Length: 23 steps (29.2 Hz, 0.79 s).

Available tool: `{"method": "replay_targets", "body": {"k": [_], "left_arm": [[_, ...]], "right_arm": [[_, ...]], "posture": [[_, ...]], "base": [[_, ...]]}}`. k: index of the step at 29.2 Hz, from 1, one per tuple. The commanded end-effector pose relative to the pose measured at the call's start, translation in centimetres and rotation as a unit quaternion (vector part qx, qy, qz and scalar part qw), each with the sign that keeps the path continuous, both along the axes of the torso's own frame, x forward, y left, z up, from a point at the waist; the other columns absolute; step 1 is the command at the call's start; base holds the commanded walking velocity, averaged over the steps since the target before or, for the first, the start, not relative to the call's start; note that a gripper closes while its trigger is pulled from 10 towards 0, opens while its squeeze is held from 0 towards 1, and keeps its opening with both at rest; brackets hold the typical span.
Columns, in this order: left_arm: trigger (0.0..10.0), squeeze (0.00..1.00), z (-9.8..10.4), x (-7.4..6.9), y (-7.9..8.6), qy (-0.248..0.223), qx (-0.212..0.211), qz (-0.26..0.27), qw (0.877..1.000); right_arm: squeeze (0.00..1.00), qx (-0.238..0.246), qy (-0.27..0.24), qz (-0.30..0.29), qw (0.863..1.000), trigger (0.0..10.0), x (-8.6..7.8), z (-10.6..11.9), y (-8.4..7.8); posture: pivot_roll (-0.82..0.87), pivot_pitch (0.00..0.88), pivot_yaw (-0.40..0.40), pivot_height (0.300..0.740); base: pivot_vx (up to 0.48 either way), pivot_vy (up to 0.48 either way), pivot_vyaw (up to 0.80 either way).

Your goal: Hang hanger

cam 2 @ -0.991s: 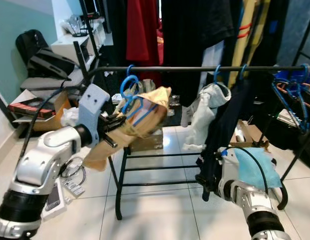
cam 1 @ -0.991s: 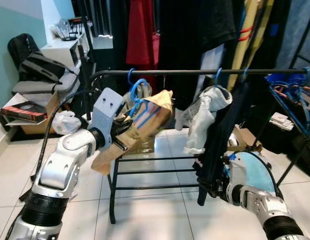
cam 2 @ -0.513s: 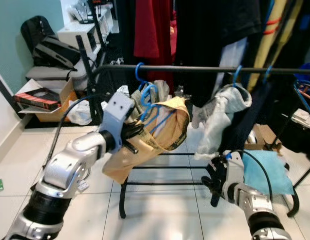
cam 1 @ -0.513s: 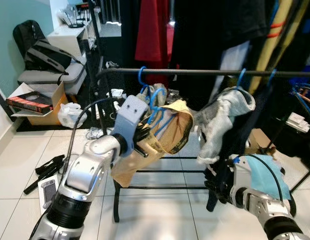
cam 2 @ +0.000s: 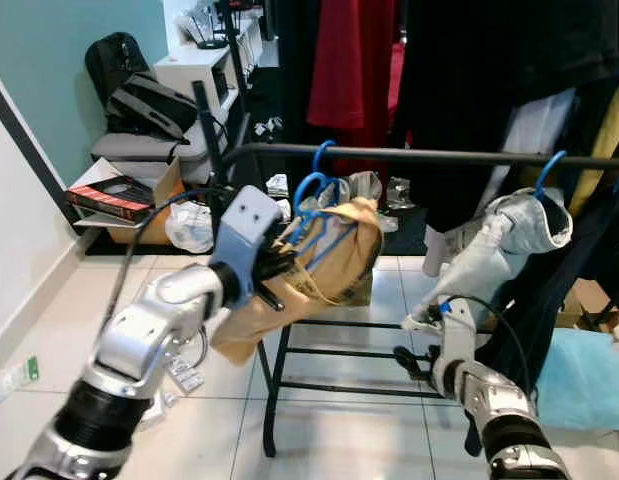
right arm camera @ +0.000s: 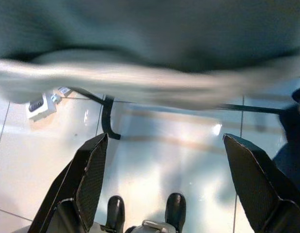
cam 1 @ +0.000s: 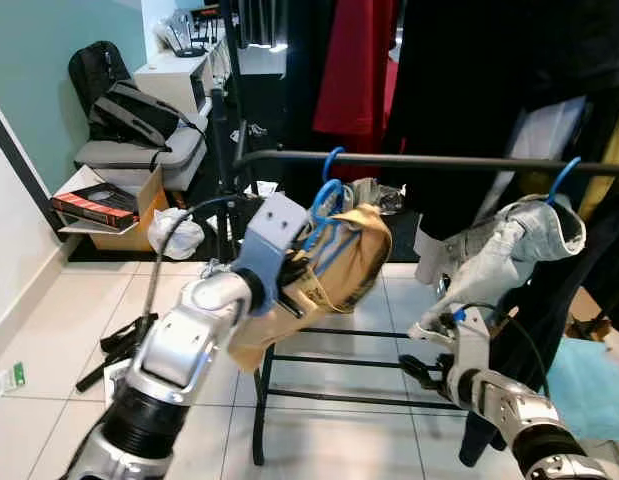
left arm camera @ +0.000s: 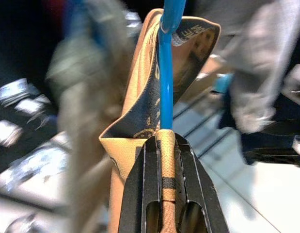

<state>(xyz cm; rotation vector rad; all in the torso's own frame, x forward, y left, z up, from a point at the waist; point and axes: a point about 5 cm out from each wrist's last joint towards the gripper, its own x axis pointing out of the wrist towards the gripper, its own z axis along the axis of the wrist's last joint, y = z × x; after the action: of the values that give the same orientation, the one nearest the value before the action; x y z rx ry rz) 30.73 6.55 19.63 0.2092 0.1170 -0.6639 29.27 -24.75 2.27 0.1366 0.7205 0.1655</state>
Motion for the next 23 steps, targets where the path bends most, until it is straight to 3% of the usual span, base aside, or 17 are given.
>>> {"method": "replay_targets", "body": {"k": [1,9,20,23], "left_arm": [[10.0,0.0,0.81,-0.37,-0.82,-0.013,-0.007,-0.02,1.0],[10.0,0.0,0.96,-0.58,-1.33,-0.014,-0.017,-0.032,0.999],[10.0,0.0,0.76,-0.1,-1.1,-0.006,-0.012,-0.006,1.0],[10.0,0.0,0.72,0.16,-1.0,-0.004,-0.011,0.018,1.0]], "right_arm": [[0.0,-0.007,-0.004,-0.002,1.0,10.0,0.09,0.1,-0.3],[0.0,-0.006,-0.005,-0.012,1.0,10.0,0.18,0.04,-0.36],[0.0,-0.007,-0.004,-0.008,1.0,10.0,0.2,-0.12,-0.15],[0.0,-0.007,-0.002,-0.008,1.0,10.0,0.16,-0.24,-0.08]], "posture": [[-0.09,0.0,0.026,0.74],[-0.09,0.0,0.028,0.74],[-0.09,0.0,0.028,0.74],[-0.09,0.0,0.028,0.74]], "base": [[0.3,0.0,-0.77],[0.302,0.0,-0.78],[0.307,0.0,0.0],[0.0,0.0,0.0]]}}
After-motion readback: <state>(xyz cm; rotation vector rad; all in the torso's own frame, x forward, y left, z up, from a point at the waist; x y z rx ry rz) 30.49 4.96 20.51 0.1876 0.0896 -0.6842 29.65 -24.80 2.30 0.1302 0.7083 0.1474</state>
